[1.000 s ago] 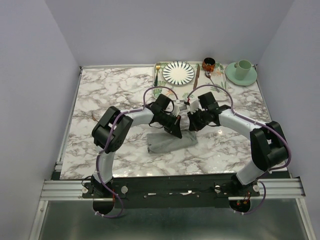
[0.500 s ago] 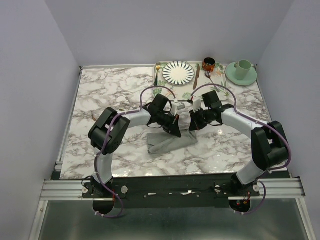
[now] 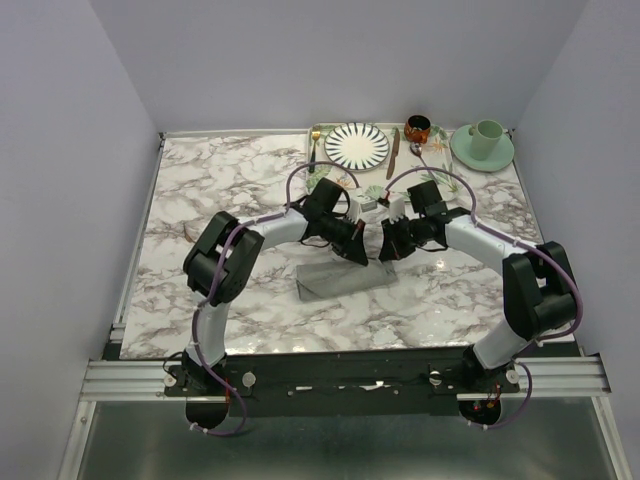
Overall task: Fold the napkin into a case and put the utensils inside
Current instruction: Stuff the top corner of the smaller-rectangle-folded napkin into the folded napkin.
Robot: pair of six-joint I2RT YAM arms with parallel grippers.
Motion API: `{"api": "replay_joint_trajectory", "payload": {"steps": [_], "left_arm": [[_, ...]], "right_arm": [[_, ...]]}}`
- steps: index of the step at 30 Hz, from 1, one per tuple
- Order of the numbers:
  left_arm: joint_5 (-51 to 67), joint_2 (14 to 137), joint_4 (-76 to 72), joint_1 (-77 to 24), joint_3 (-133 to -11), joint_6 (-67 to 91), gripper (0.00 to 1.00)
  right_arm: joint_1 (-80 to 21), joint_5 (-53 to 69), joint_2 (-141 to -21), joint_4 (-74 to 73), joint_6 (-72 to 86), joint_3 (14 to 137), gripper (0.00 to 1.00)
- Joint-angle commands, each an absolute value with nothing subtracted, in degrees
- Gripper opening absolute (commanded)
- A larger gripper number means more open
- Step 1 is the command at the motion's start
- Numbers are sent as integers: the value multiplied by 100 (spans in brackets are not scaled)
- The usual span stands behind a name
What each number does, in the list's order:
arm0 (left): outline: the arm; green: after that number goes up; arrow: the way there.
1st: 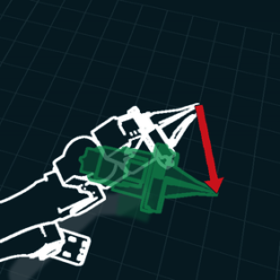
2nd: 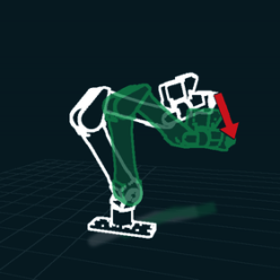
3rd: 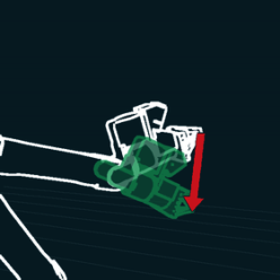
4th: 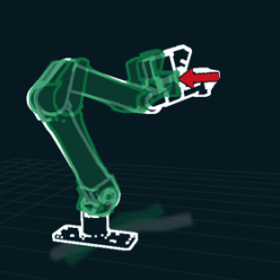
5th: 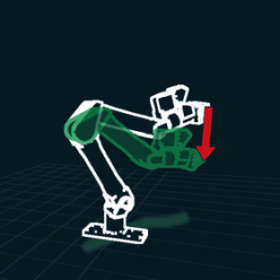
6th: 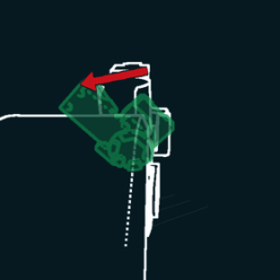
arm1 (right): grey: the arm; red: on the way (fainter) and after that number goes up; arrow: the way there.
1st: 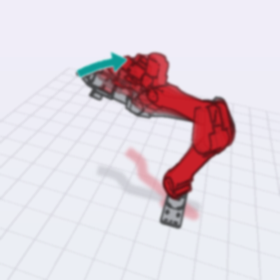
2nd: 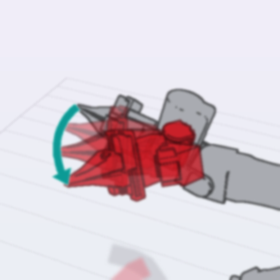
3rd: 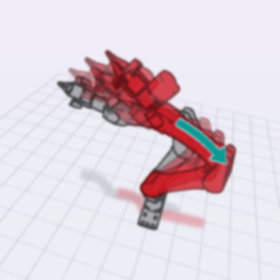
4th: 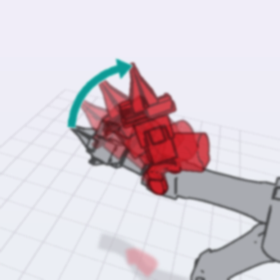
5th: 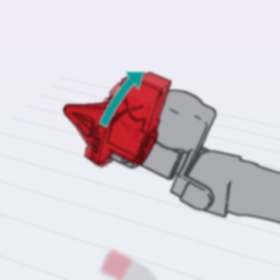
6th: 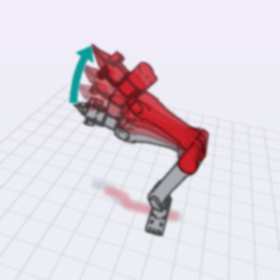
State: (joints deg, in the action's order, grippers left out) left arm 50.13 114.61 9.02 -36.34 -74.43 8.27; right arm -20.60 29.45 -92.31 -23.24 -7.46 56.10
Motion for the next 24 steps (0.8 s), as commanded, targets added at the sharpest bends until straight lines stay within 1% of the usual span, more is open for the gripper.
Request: {"api": "replay_joint_trajectory", "payload": {"steps": [1, 10, 16, 17, 19, 20, 21, 23, 24], "left_arm": [[5238, 11881, 1370, -3560, -7786, 536, 0], [5396, 12769, 1468, -3270, -8156, 1045, 0], [5379, 13043, 1555, -3252, -8235, 1230, 0], [5362, 13060, 1590, -3252, -8270, 1230, 0], [5361, 13113, 1634, -3252, -8297, 1265, 0], [5344, 13131, 1661, -3252, -8314, 1274, 0], [5344, 13131, 1661, -3252, -8323, 1274, 0], [5344, 13140, 1670, -3243, -8306, 1266, 0], [5352, 13148, 1670, -3252, -8297, 1257, 0]], "right_arm": [[-2030, 3120, -9387, -2382, -721, 5722, 1], [-2004, 3155, -9396, -2399, -694, 5801, 1], [-1978, 3199, -9246, -2399, -808, 5897, 1], [-1978, 3191, -9237, -2408, -861, 5906, 4], [-1978, 3033, -9272, -2513, -993, 5959, 15], [-1986, 2954, -9264, -2531, -1011, 5968, 30], [-1986, 2823, -9211, -2523, -1037, 5950, 40], [-2012, 2655, -9132, -2461, -1125, 5880, 55], [-2039, 2437, -9088, -2374, -1160, 5854, 58]]}}
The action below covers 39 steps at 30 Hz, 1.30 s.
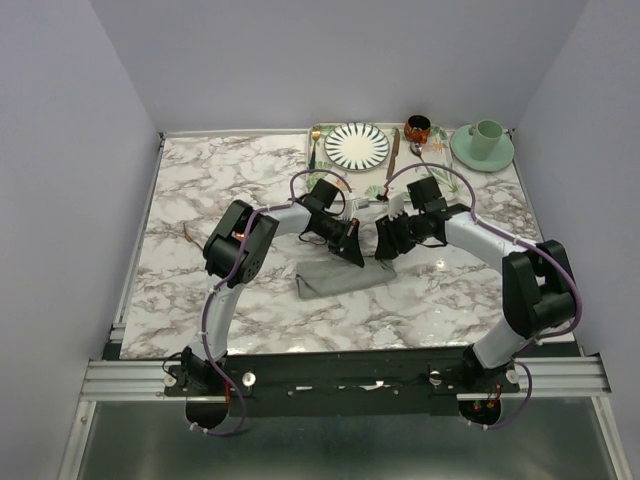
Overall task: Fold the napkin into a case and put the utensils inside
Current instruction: Stuff the top corner of the smaller-rectangle-folded napkin into the folded napkin.
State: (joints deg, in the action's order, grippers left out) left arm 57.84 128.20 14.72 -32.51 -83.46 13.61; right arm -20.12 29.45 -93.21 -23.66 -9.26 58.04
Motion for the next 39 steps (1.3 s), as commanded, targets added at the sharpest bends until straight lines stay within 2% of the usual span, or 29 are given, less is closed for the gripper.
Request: {"api": "replay_joint_trajectory", "payload": {"steps": [1, 3, 10, 17, 28, 33, 39], "left_arm": [[5361, 13166, 1670, -3243, -8297, 1257, 0], [5361, 13157, 1670, -3243, -8271, 1274, 0], [5370, 13201, 1714, -3243, -8297, 1275, 0], [5370, 13201, 1705, -3234, -8253, 1266, 0], [5353, 13245, 1696, -3208, -8262, 1275, 0], [5335, 13263, 1714, -3190, -8244, 1274, 0], [5335, 13289, 1723, -3182, -8253, 1274, 0]], "right_arm": [[-2065, 2330, -9027, -2321, -1230, 5827, 61], [-2162, 2024, -8948, -2128, -1292, 5714, 67], [-2610, 1363, -8754, -1661, -1564, 5335, 68], [-2865, 774, -9070, -1460, -1626, 5283, 59], [-3164, 36, -9422, -1222, -1977, 5089, 52], [-3375, -413, -9203, -1020, -2171, 4878, 44], [-3393, -422, -8816, -1431, -1776, 5273, 43]]}}
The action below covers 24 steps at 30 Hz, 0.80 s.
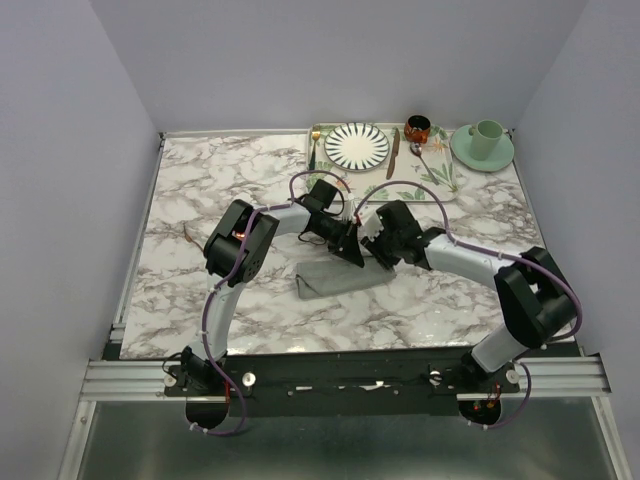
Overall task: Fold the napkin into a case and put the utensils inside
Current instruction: Stuff the top corner of the smaller-rectangle-folded napkin into the folded napkin.
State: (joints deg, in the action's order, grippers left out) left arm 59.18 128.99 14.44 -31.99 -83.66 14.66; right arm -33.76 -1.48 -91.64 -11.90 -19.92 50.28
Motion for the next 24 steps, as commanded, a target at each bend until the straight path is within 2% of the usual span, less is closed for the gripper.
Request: {"api": "replay_joint_trajectory", "payload": {"steps": [1, 9, 19, 24], "left_arm": [[5335, 13289, 1731, -3182, -8253, 1266, 0], [5317, 13280, 1758, -3173, -8244, 1239, 0], [5326, 13289, 1758, -3164, -8262, 1248, 0], [5326, 13307, 1749, -3173, -8271, 1257, 0]], "right_arm": [[-3393, -361, -8720, -1476, -1714, 5317, 43], [-3384, 290, -8771, -2003, -1459, 5616, 44], [-3357, 720, -9228, -2329, -1327, 5836, 59], [-3366, 677, -9535, -2320, -1503, 5783, 58]]}}
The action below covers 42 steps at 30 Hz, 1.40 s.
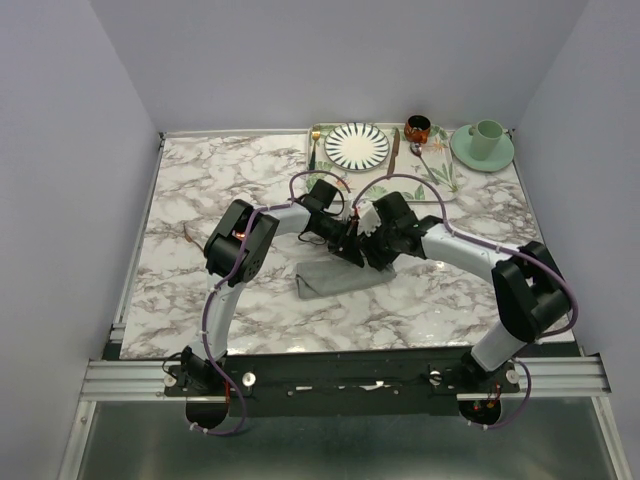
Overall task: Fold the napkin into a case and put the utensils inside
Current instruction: Stuff the top corner of the smaller-rectangle-folded napkin into the folded napkin.
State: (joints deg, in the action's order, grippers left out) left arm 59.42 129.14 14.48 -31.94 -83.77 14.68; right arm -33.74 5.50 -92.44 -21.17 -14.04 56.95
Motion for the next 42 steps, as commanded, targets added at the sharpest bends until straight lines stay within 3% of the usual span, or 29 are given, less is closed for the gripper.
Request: {"api": "replay_joint_trajectory", "payload": {"steps": [1, 4, 11, 14, 19, 24, 39, 41, 42], "left_arm": [[5335, 13307, 1749, -3164, -8262, 1257, 0], [5361, 13280, 1749, -3164, -8253, 1266, 0], [5440, 13131, 1714, -3120, -8209, 1336, 0], [5493, 12903, 1679, -3050, -8086, 1380, 13], [5563, 12499, 1967, -2944, -7884, 1214, 27], [5607, 12322, 2162, -2944, -7656, 1037, 35], [5748, 12164, 2303, -3067, -7690, 923, 41], [5739, 12173, 2338, -3076, -7690, 914, 38], [5748, 12190, 2347, -3076, -7699, 931, 32]], "right_arm": [[-3358, 625, -9623, -2303, -1546, 5775, 57], [-3357, 502, -9703, -2206, -1573, 5739, 53], [-3340, 176, -9905, -2171, -1600, 5739, 30], [-3322, 106, -9932, -2153, -1626, 5678, 23], [-3313, 123, -9923, -2101, -1652, 5625, 22], [-3314, 184, -9870, -2048, -1626, 5599, 22], [-3322, 281, -9773, -2030, -1512, 5660, 22], [-3313, 281, -9756, -2022, -1512, 5651, 22], [-3313, 281, -9738, -2021, -1503, 5643, 22]]}}
